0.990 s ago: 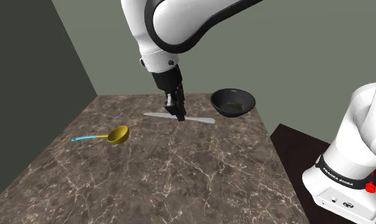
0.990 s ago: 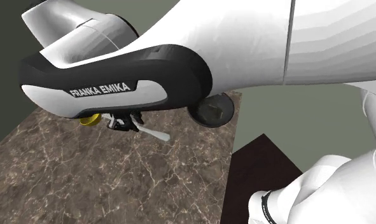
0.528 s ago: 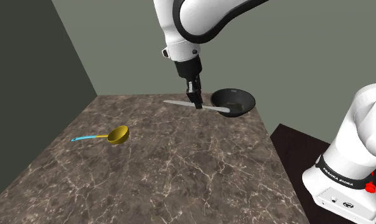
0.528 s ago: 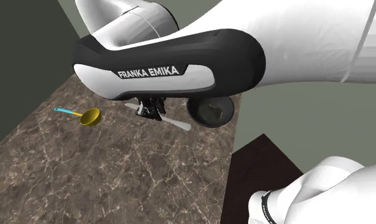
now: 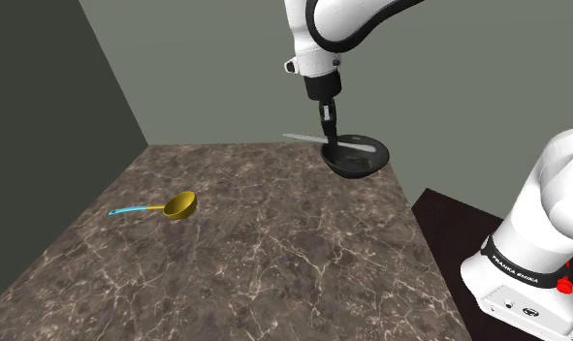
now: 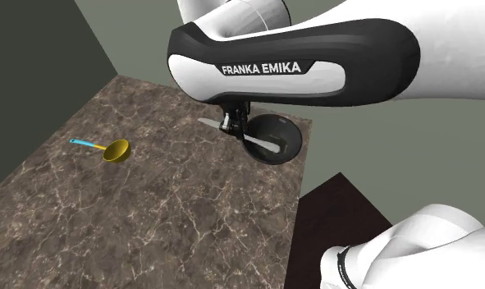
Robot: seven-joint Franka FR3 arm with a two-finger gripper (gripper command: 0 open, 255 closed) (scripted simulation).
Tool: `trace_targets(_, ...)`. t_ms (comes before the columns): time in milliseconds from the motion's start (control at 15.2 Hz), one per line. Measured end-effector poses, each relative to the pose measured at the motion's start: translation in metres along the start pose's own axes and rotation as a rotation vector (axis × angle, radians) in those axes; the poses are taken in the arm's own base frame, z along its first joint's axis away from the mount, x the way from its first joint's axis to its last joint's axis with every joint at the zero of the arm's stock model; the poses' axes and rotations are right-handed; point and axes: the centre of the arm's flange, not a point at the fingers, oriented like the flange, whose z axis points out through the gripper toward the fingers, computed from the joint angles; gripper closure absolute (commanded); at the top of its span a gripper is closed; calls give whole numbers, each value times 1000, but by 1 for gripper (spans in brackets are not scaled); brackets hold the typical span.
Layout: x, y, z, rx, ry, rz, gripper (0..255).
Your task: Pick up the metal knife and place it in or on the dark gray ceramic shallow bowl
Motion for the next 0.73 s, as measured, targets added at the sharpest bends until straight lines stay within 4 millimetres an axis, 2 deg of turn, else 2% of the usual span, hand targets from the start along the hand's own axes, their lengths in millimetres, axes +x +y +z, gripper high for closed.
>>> trace_targets(462, -65, 69, 9, 0, 0, 0, 255)
trace_targets(594, -73, 81, 13, 1, 0, 0, 255)
trace_targets(726, -74, 83, 21, 1, 0, -1, 255)
